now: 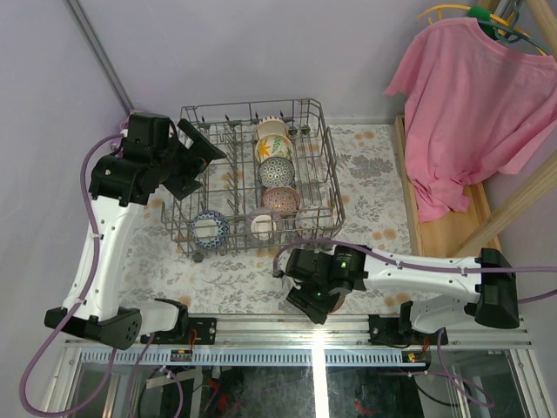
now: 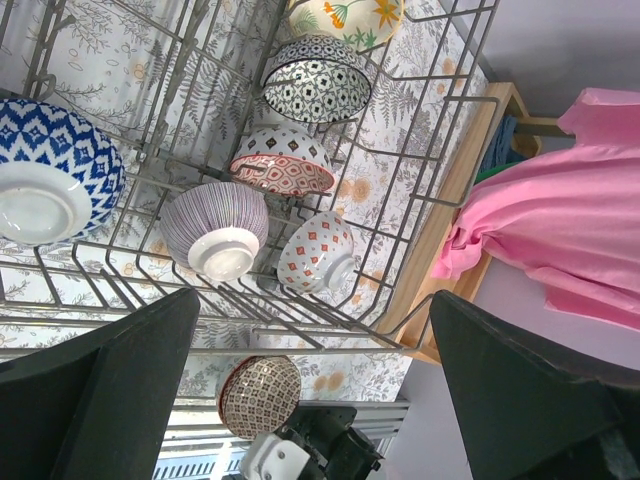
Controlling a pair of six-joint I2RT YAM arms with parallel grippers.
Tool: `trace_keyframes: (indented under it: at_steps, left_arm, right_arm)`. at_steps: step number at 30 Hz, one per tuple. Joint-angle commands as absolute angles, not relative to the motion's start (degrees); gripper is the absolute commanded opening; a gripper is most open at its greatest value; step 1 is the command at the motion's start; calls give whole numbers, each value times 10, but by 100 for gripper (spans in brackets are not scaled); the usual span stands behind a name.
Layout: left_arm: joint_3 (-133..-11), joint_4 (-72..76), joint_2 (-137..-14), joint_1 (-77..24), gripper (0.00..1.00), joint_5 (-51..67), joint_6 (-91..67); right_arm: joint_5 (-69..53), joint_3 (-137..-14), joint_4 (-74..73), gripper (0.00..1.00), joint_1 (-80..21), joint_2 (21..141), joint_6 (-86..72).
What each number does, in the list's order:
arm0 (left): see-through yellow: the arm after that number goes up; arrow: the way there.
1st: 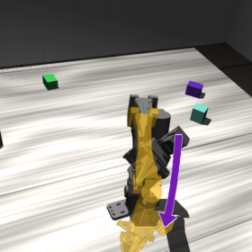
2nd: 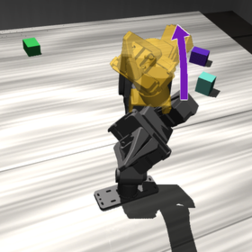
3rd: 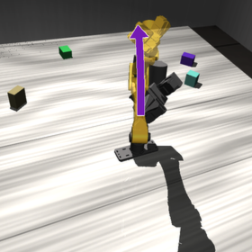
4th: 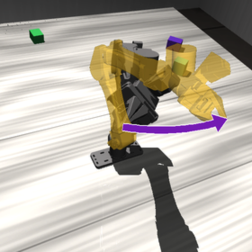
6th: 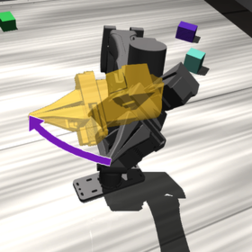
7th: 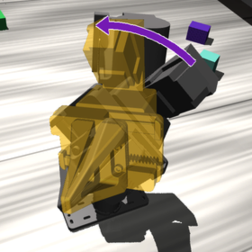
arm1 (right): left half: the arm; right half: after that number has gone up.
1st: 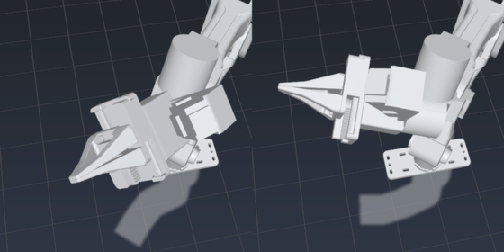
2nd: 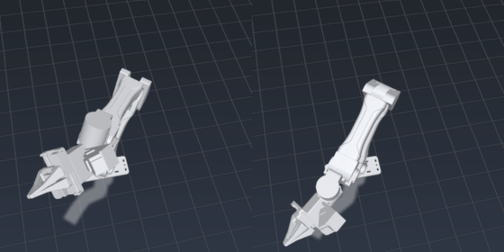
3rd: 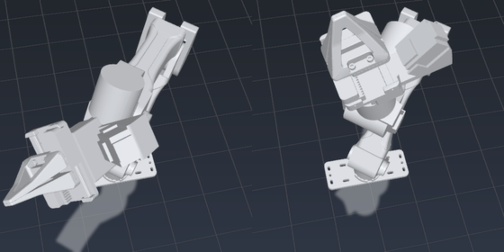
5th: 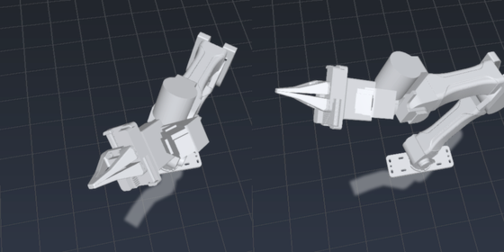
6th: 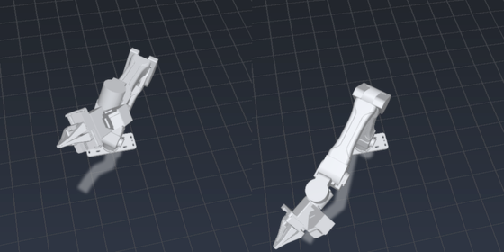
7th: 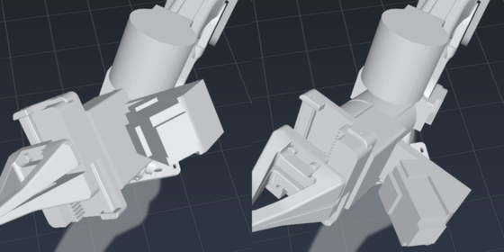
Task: Load the bowls into the dish rack
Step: Pick up the bowl from the center of the board.
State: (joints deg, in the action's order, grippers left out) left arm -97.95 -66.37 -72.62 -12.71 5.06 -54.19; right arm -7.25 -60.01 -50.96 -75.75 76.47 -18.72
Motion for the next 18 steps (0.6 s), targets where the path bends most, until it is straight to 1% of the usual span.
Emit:
trace_keyframes:
  at_steps: [1, 12, 18]
  left_arm:
    - [-1008, -680, -717, -126, 100, 48, -541]
    - [-1015, -685, -717, -126, 100, 44, -542]
    - [-1014, -684, -719, -127, 100, 45, -543]
  right_arm:
    - [-91, -586, -491, 57, -762, 779, -163]
    - [-72, -586, -489, 53, -762, 826, -133]
    - [-60, -597, -490, 48, -762, 853, -123]
